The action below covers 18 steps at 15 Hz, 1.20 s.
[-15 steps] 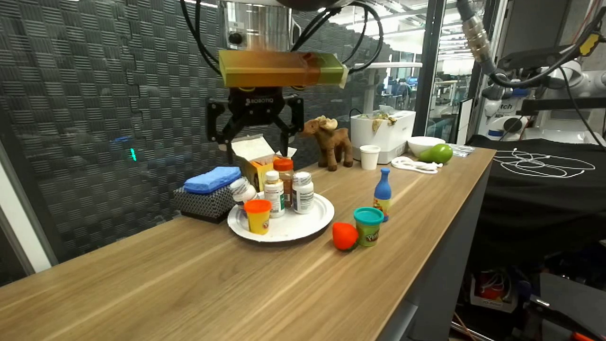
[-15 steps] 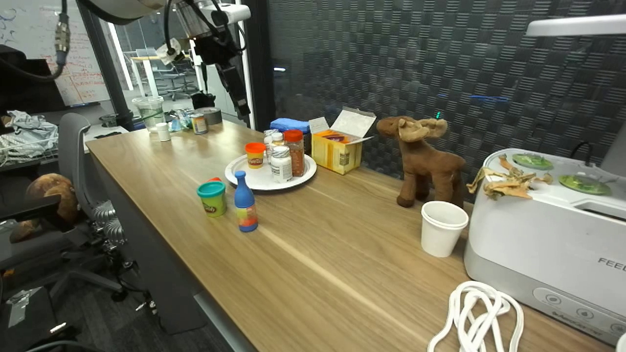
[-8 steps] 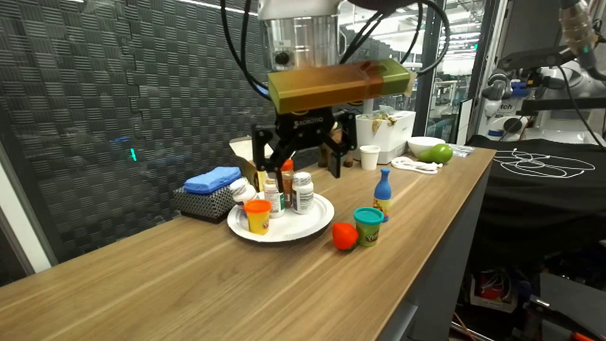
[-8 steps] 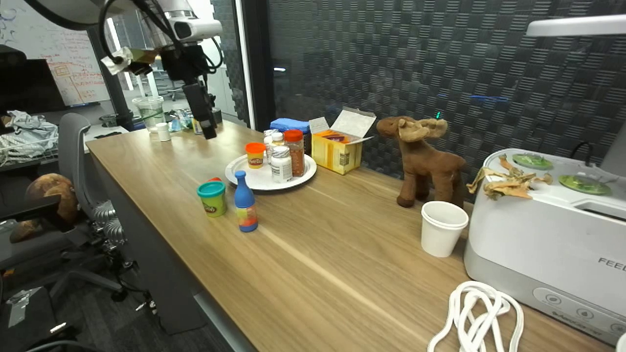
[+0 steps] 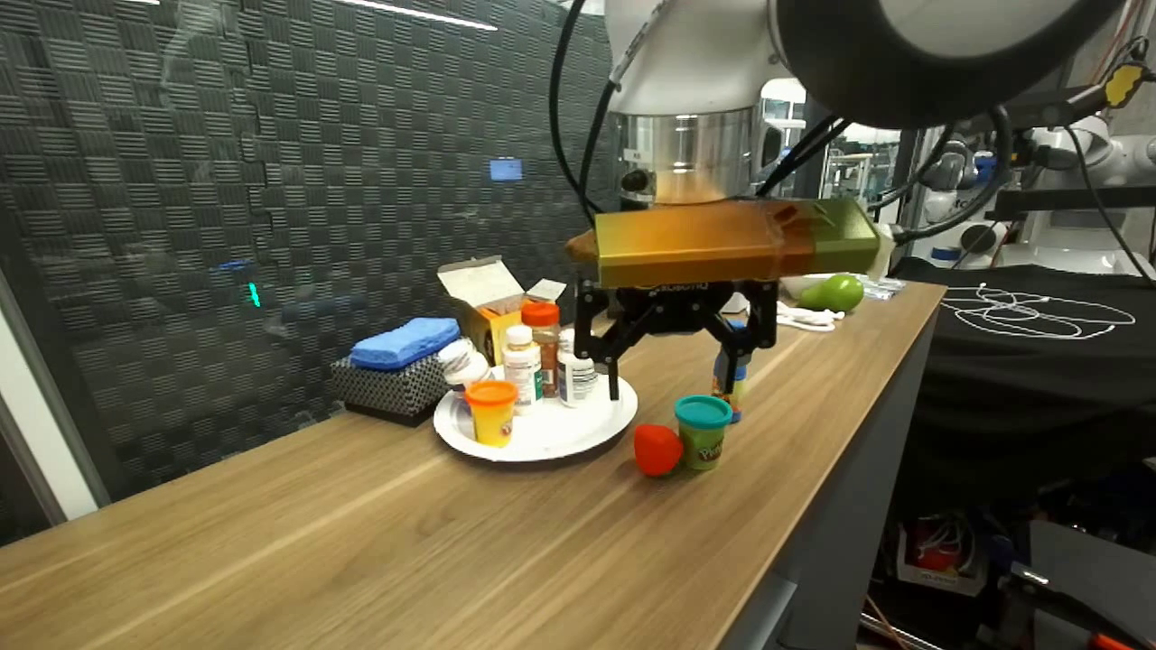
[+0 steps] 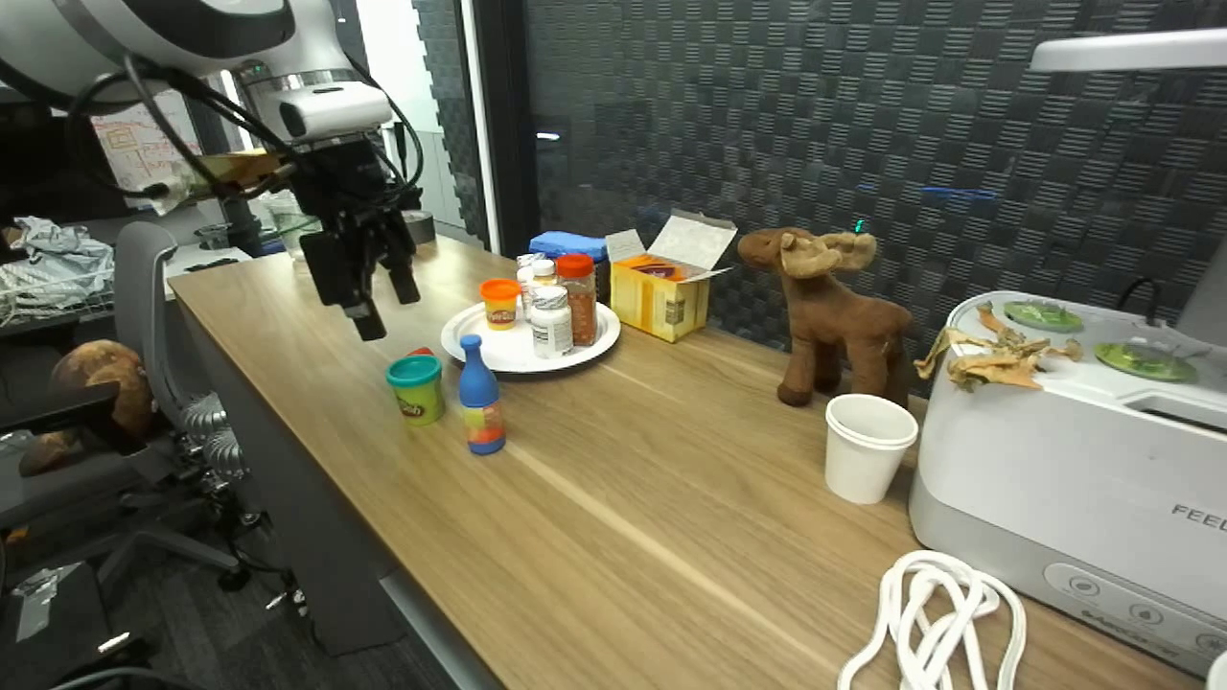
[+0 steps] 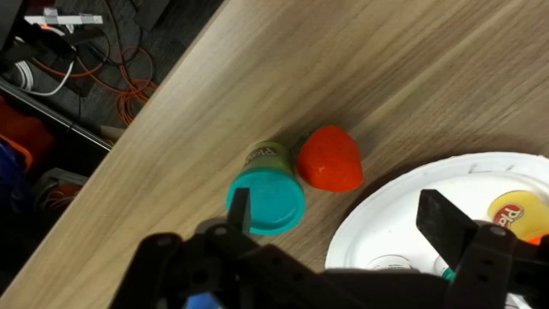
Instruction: Put the containers and strawberry on the white plate
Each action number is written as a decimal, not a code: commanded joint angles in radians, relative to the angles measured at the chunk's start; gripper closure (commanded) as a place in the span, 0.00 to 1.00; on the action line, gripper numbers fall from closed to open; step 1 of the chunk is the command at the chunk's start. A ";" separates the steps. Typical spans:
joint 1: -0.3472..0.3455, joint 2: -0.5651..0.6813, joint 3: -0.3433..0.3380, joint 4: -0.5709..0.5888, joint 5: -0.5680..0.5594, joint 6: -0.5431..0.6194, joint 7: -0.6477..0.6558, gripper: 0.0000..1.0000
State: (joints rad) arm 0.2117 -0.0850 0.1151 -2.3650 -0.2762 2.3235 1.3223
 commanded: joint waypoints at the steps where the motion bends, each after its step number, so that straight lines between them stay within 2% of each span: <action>1: -0.050 -0.102 0.035 -0.108 -0.026 0.065 0.169 0.00; 8: -0.112 -0.145 0.051 -0.178 -0.022 0.088 0.286 0.00; 18: -0.177 -0.116 0.033 -0.232 0.017 0.314 0.244 0.00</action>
State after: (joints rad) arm 0.0463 -0.1885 0.1464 -2.5725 -0.2797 2.5641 1.5796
